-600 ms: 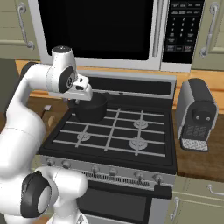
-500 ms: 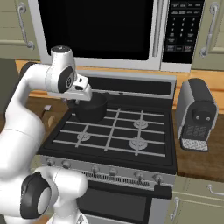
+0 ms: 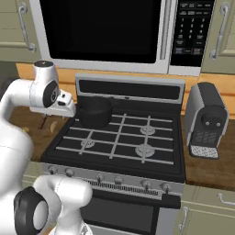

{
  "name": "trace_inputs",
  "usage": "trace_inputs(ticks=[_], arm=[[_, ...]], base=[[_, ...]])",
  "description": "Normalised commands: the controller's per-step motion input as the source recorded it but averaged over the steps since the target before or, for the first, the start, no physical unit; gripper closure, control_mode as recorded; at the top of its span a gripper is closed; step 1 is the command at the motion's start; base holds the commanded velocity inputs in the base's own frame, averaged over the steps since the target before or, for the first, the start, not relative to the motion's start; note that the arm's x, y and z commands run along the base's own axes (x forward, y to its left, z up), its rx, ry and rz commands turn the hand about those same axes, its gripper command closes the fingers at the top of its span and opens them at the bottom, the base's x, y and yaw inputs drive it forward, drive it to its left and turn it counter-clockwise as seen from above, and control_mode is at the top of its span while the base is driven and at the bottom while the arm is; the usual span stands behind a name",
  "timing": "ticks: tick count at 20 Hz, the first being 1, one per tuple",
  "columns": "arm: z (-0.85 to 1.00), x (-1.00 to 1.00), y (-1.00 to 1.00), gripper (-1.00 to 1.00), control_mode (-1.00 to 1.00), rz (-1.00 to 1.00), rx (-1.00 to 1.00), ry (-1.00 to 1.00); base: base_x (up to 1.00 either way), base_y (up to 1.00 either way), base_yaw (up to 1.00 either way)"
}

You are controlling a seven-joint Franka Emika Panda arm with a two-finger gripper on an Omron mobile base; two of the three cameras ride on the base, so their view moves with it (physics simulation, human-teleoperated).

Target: Put the onion and sweet potato in the pot. Retrieve the spatula and lightly stir the vegetables in the pot.

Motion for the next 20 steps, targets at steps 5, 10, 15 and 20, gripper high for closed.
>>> trace_inputs(ticks=[5,10,15,20], arm=[[-0.64,0.20,1.00,-1.00,-1.00,0.00,-0.05,-0.02],[-0.70,0.40,0.86,-1.00,-1.00,-0.04,-0.38,0.07],[-0.30,0.60,0.50,-1.00,-1.00,0.00,-0.10,0.05],[-0.23,0.97,0.18,-1.00,-1.00,0.00,0.00,0.08]], base=[[0.00,0.00,0.00],[0.00,0.00,0.00],[0.00,0.00,0.00],[0.00,0.00,0.00]])
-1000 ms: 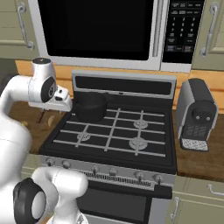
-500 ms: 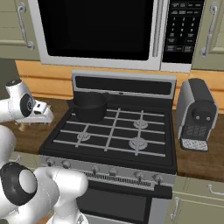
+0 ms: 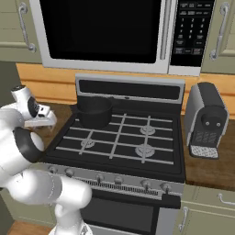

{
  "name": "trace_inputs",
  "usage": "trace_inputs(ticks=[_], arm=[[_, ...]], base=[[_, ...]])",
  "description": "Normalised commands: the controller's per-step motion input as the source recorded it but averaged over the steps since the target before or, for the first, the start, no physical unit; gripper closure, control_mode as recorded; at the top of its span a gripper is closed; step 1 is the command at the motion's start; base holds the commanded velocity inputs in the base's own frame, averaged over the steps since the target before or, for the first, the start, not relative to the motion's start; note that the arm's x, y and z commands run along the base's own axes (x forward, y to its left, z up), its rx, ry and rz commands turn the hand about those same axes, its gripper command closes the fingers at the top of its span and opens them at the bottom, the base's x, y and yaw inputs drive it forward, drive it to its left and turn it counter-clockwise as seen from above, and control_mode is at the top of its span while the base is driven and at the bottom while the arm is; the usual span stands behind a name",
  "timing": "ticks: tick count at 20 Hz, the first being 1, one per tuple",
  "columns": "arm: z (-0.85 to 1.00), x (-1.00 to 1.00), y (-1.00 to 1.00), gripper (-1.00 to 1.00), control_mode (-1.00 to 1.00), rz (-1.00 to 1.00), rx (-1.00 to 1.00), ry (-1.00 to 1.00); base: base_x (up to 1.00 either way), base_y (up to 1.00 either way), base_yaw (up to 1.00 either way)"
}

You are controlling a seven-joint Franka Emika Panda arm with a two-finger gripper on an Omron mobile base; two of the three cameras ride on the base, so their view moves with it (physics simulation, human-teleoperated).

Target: Put the onion and sweet potato in the pot. Retrieve the spatula and lightly stir the vegetables in the pot.

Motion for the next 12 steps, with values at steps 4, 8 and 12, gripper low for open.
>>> trace_inputs(ticks=[4,8,12], arm=[[-0.70,0.69,0.12,-1.00,-1.00,0.00,0.00,0.02],[-0.49,0.46,0.30,-1.00,-1.00,0.00,0.00,-0.02],[-0.32,0.44,0.20,-1.00,-1.00,0.00,0.00,0.00]], base=[[0.00,0.00,0.00],[0.00,0.00,0.00],[0.00,0.00,0.00]])
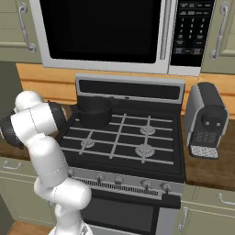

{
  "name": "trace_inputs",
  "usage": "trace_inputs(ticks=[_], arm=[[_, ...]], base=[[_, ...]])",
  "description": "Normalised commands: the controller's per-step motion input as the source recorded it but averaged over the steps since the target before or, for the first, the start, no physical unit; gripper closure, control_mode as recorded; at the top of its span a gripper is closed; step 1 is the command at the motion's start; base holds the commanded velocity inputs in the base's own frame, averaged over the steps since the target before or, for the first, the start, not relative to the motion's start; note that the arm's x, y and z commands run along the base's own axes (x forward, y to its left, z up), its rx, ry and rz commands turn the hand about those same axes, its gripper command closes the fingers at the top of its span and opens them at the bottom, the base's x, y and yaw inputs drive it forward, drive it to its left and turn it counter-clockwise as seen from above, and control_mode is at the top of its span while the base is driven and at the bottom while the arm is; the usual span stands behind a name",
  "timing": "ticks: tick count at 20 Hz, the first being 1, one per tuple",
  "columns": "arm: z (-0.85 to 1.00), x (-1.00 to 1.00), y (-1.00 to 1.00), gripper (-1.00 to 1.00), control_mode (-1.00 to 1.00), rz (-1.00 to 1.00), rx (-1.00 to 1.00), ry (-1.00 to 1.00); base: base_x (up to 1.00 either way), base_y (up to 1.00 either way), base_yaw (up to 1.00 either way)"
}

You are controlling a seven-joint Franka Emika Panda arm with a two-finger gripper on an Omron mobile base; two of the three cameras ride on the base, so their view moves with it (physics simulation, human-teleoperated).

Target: Put the onion and sweet potato in the pot. Retrieve the spatula and lightly stir the vegetables in the pot.

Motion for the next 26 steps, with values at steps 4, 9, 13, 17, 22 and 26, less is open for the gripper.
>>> trace_inputs(ticks=[4,9,13,17,22,26], arm=[[-0.38,0.39,0.09,-1.00,-1.00,0.00,0.00,0.00],[-0.31,0.44,0.09,-1.00,-1.00,0.00,0.00,0.00],[-0.26,0.38,0.03,-1.00,-1.00,0.00,0.00,0.00],[-0.22,0.43,0.05,-1.00,-1.00,0.00,0.00,0.00],[-0.27,0.37,0.04,1.00,-1.00,0.00,0.00,0.00],[-0.28,0.18,0.00,1.00,-1.00,0.00,0.00,0.00]], base=[[0.00,0.00,0.00],[0.00,0.00,0.00],[0.00,0.00,0.00],[0.00,0.00,0.00],[0.00,0.00,0.00],[0.00,0.00,0.00]])
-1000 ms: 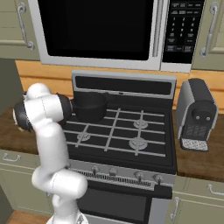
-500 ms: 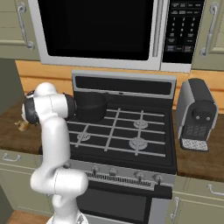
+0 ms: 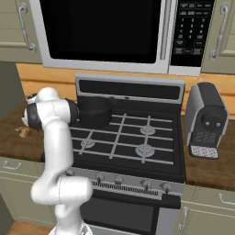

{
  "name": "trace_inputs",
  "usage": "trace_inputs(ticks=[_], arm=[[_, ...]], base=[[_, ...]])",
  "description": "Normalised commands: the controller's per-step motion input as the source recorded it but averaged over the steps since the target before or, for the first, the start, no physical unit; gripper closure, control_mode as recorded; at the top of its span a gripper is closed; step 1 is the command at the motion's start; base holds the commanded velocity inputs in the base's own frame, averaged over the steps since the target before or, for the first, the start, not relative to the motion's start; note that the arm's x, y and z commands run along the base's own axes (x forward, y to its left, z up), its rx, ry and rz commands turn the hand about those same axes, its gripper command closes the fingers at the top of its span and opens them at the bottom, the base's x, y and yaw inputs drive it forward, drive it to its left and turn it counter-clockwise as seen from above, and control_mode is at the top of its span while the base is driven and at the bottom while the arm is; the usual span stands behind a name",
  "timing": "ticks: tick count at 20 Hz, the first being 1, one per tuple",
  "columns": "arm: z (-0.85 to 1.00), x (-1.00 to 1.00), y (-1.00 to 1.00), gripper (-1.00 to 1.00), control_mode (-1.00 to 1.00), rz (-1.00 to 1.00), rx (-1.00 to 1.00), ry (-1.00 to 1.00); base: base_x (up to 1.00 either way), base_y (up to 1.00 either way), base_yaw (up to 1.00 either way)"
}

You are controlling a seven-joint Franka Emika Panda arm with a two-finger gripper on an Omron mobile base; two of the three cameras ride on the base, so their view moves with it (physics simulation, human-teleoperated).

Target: Put the onion and sweet potato in the pot. Retrieve the spatula and lightly stir the vegetables in the pot.

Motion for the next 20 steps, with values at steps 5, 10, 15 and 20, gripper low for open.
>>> trace_inputs(ticks=[5,10,15,20], arm=[[0.00,-0.21,-0.02,1.00,-1.00,-0.01,0.00,-0.05],[0.68,-0.85,-0.33,1.00,-1.00,0.12,0.00,-0.26],[1.00,-0.93,-0.65,1.00,-1.00,0.25,0.00,-0.38],[1.00,-0.38,-0.79,1.00,-1.00,0.16,0.00,-0.28]], base=[[0.00,0.00,0.00],[0.00,0.00,0.00],[0.00,0.00,0.00],[0.00,0.00,0.00]])
